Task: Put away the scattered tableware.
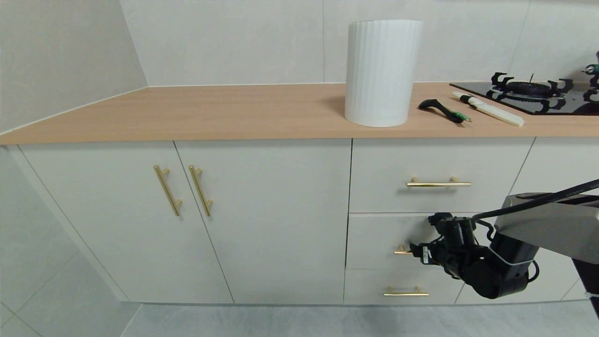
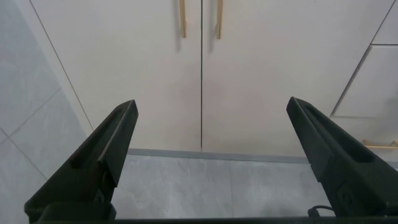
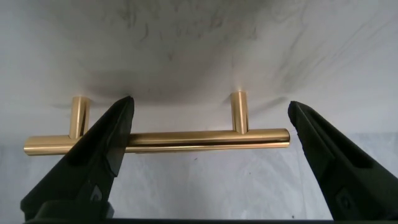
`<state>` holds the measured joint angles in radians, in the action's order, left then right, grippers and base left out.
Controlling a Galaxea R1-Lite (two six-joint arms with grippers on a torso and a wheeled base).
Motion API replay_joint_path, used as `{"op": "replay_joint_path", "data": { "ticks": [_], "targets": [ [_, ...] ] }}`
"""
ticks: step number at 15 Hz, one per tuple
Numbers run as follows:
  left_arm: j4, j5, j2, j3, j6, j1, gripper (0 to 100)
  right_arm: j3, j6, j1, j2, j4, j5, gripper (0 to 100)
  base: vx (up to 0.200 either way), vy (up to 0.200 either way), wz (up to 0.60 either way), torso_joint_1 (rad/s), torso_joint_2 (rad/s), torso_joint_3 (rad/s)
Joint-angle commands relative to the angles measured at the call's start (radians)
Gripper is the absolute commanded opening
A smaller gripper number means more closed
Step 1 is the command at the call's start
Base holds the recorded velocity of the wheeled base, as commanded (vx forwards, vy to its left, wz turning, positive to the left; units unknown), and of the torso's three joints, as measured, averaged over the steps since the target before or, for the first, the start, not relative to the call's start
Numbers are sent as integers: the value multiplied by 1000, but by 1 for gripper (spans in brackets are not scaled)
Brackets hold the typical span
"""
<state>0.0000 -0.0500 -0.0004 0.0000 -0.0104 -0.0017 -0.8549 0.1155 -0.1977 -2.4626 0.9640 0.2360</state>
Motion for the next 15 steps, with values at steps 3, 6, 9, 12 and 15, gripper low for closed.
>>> {"op": "replay_joint_path", "data": {
  "ticks": [3,6,9,12,15],
  "targets": [
    [0,-1,0,0,0,0,100,79,-19,-2,132,-143,-9,100,0,0,0,0,0,0],
    [0,-1,0,0,0,0,100,126,-19,-2,309,-286,-37,100,0,0,0,0,0,0],
    [0,-1,0,0,0,0,100,117,-19,-9,563,-519,-87,100,0,0,0,0,0,0],
    [-2,-1,0,0,0,0,100,73,-13,-17,783,-677,-126,100,0,0,0,0,0,0],
    [-2,-1,0,0,0,0,100,65,19,-52,791,-673,-130,100,0,0,0,0,0,0]
  ]
}}
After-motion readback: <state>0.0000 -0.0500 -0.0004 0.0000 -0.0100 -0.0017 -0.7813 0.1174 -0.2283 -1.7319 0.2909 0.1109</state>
